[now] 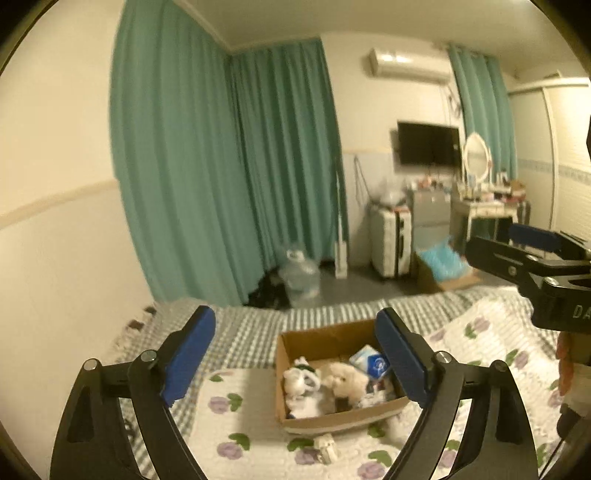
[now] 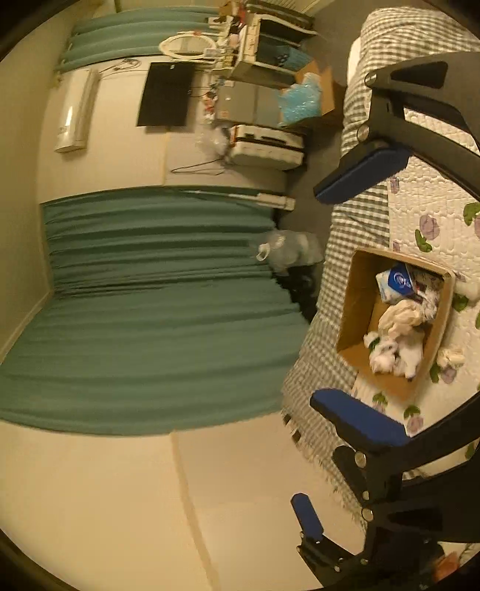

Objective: Organize soft objects
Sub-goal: 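Grasp the small white cloth with the left tool while the right tool grasps the white plastic tube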

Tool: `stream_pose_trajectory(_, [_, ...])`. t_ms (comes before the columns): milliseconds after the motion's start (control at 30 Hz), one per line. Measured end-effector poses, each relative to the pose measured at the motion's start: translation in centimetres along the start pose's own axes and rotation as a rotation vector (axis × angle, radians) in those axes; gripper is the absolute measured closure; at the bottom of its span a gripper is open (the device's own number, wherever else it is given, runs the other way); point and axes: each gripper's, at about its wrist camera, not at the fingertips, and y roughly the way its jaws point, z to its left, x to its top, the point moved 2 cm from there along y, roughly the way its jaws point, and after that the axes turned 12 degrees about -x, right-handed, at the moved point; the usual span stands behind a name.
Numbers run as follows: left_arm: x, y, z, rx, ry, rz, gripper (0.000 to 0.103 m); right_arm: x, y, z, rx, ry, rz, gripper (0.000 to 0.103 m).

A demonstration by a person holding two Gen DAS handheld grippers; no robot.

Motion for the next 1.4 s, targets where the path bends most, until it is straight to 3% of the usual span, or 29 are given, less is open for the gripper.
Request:
stream_pose_trajectory(233, [-1.3,-5.2,-0.3,0.02,0.02,-0.042,0.013,-0.3,-7.0,0.4,0.003,-0.04,-0.015,0.001])
stream_pose_trajectory(467, [-6.6,-4.9,-0.1,0.052,-0.049,0.01,0.013,-5.0,-8.0,0.9,0.024,-0.084,0.041,0.001])
stream_pose_trajectory(700, [-13.5,-1.2,0.5,0.084,-0.125,0.141,0.013,-12.8,-2.0,1.9,0.065,-0.104,0.204,0.001])
stream_pose_trajectory(833, [-17.3,2.1,0.4,0.065,-0.152,0.218,0.013,-17.3,3.0,1.7,0.058,-0.098,0.29,0.001])
stream_pose_trajectory(1133, [-22.5,8.4,1.1,0.057,-0.213,0.353,0.013,-25.0,11.4,1.0,0.034,-0.088,0.485,0.004])
stream_pose_trajectory(1233, [-23.7,10.7,0.7,0.038,-0.217,0.388,0.013,-27.1,13.5,1.1,0.052,-0.073,0.531,0.01])
stream_pose_trajectory(1333, [-24.9,12.9,0.3,0.006,-0.216,0.426,0.013,-28.7,15.3,1.1,0.07,-0.064,0.583,0.026])
stream_pose_trajectory(1400, [-25.4,14.1,-0.1,-0.02,-0.211,0.444,0.013,-29.7,16.4,1.3,0.087,-0.065,0.621,0.042])
